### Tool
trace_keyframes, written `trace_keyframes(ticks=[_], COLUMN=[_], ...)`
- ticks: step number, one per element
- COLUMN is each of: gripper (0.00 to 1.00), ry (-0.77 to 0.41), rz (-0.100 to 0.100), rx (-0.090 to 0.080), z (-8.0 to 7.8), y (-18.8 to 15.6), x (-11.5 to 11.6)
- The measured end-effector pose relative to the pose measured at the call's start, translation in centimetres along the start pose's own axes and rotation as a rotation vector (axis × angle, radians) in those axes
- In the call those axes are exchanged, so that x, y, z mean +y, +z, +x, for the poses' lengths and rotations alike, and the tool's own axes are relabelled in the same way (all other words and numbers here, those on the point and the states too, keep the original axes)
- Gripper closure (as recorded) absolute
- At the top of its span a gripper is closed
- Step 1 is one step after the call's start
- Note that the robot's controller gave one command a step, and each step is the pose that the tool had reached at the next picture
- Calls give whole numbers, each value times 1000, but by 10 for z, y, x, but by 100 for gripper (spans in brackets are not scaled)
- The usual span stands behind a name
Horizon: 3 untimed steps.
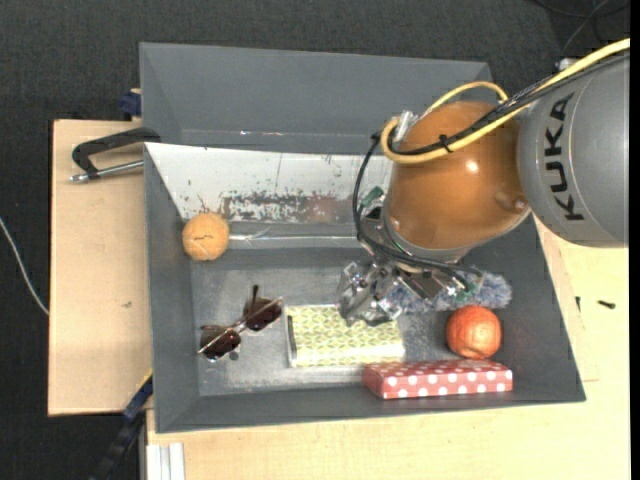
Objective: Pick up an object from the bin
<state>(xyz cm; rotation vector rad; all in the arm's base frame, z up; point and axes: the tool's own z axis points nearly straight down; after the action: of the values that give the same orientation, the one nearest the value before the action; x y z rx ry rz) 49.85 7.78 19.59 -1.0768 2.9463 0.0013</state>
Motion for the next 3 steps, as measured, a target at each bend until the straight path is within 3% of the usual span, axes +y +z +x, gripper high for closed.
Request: trace_keyframes(ticks=[1,2,3], gripper=[100,0,0], ry=[0,-31,-31], rz=[0,-1,-2], rx=[0,1,1], z=[0,-44,-44], y=[0,67,67], x=[0,3,2])
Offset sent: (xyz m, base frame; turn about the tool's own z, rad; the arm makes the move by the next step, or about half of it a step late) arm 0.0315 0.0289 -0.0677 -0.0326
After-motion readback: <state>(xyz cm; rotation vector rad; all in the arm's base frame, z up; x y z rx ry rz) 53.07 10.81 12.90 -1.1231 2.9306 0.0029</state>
